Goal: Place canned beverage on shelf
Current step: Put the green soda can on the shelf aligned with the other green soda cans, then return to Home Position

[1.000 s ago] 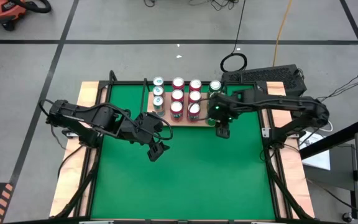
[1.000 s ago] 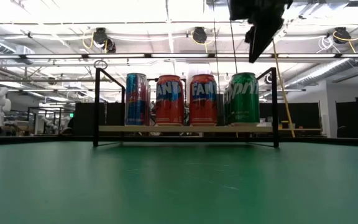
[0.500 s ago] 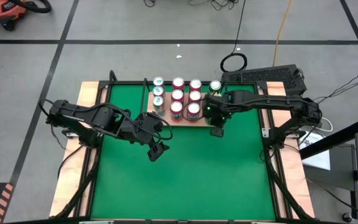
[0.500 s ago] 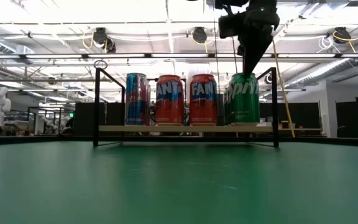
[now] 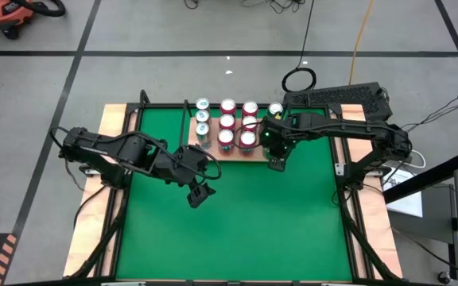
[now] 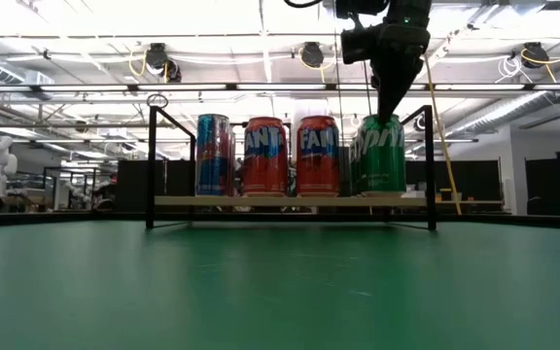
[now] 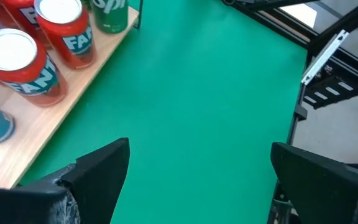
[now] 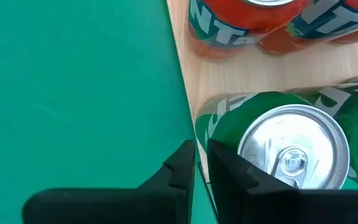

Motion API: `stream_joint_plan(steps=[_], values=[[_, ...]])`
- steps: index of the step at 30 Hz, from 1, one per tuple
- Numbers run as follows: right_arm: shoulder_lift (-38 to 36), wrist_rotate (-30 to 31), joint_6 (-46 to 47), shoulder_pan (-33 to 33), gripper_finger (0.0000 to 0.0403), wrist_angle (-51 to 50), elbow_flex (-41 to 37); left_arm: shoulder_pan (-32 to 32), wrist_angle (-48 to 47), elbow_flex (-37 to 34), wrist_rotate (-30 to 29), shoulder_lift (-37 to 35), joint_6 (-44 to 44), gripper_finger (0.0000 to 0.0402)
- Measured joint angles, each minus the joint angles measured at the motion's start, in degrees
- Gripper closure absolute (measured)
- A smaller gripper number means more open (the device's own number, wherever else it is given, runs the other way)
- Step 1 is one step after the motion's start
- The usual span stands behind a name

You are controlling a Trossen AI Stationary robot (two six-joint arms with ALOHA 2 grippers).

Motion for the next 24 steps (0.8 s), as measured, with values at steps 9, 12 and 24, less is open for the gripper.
stream_joint_plan(steps=[9, 12, 24], values=[[0.00, 0.16, -0.94, -0.04, 0.0369, -0.57, 0.00, 0.00, 0.02, 0.00, 1.53, 0.00, 0.01, 0.0013], [0.00, 0.04, -1.93, -0.32, 0.0369, -0.47, 0.00, 0.02, 0.22, 0.00, 2.63, 0.00, 0.19, 0.0013], [-11.31, -10.96, 5.80, 2.12, 0.0391, 3.21, 3.71, -0.13, 1.36, 0.00, 5.30, -0.21, 5.97, 0.0135]])
